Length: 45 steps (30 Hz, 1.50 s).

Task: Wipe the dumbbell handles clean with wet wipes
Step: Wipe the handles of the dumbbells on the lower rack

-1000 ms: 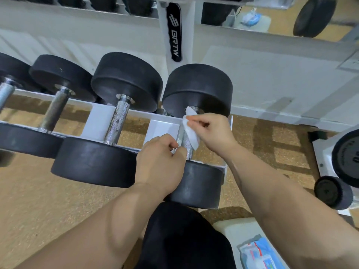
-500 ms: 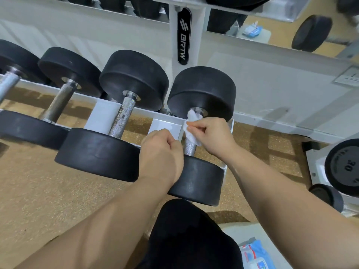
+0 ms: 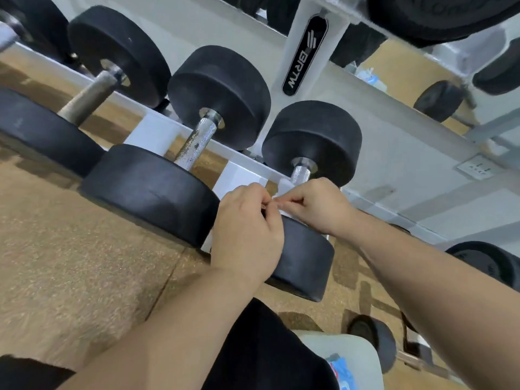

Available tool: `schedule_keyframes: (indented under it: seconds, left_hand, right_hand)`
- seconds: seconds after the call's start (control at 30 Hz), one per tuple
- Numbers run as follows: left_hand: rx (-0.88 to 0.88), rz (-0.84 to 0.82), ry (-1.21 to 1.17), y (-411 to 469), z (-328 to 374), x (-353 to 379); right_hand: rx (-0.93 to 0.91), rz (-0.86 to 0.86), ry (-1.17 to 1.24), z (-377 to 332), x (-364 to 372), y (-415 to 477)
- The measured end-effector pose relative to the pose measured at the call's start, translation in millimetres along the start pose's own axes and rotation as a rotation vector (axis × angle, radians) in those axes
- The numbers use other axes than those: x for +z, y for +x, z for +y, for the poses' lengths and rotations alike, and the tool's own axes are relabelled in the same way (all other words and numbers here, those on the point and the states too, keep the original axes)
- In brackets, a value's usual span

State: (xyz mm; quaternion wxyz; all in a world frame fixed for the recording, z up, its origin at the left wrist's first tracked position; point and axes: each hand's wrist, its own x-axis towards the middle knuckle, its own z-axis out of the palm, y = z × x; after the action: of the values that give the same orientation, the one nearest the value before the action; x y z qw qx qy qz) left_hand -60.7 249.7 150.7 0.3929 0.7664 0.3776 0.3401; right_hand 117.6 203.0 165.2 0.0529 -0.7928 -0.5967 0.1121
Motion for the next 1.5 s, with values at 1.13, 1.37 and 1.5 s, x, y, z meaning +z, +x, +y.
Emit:
schedule_keyframes:
  seconds: [1.13, 1.37, 1.5]
  left_hand:
    - [-0.181, -0.276, 0.154, 8, 12, 0]
    - [-0.19, -0.267, 0.132, 9, 11, 0]
    - [-0.196, -0.28, 0.147, 9, 9, -1]
  right_hand:
    - [0.134, 0.335, 0.841, 34, 52, -15]
    - [0.137, 0.479, 0.955, 42, 56, 1]
    - [0.16, 0.559, 1.128, 46, 60, 6]
